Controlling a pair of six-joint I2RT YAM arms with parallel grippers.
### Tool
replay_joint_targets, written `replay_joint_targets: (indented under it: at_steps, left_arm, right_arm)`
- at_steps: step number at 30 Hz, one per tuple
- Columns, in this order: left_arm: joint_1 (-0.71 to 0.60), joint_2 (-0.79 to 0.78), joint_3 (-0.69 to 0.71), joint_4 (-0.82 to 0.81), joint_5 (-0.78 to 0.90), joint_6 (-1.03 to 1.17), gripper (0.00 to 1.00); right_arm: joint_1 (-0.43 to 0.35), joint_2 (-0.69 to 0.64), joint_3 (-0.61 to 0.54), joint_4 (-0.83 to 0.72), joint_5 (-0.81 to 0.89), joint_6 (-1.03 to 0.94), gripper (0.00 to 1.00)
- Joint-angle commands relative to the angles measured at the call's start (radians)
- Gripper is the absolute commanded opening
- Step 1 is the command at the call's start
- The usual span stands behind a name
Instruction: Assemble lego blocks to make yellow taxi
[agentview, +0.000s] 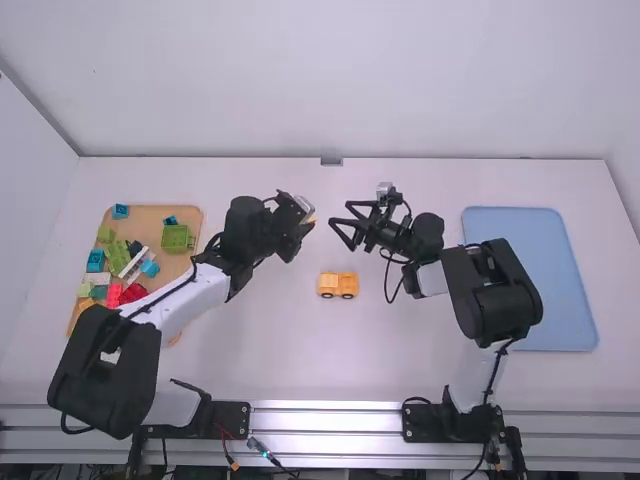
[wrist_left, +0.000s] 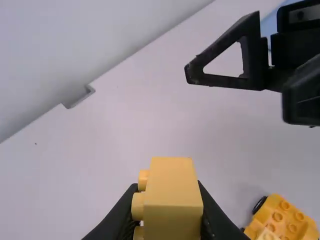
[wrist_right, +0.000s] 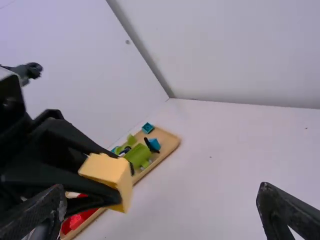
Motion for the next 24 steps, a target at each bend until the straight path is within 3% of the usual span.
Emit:
replay_joint_targets:
  at_steps: [1,15,24]
  left_arm:
    - [-0.004,0.003,-0.012,0.014,0.02,-0.018,0.02]
    - [-0.064,0.007,-0.012,0.047,-0.033,-0.037,0.02]
    - [-0.066,0.007,-0.012,0.035,-0.077,-0.043,0.02]
  right_arm:
    - [-0.003,0.006,0.0,0.003,0.004,0.009,0.99]
    - [0.053,0.006,0.001,-0.014,0.032,0.005,0.99]
    - [0.049,0.006,0.0,-0.016,0.028,0.002,0.99]
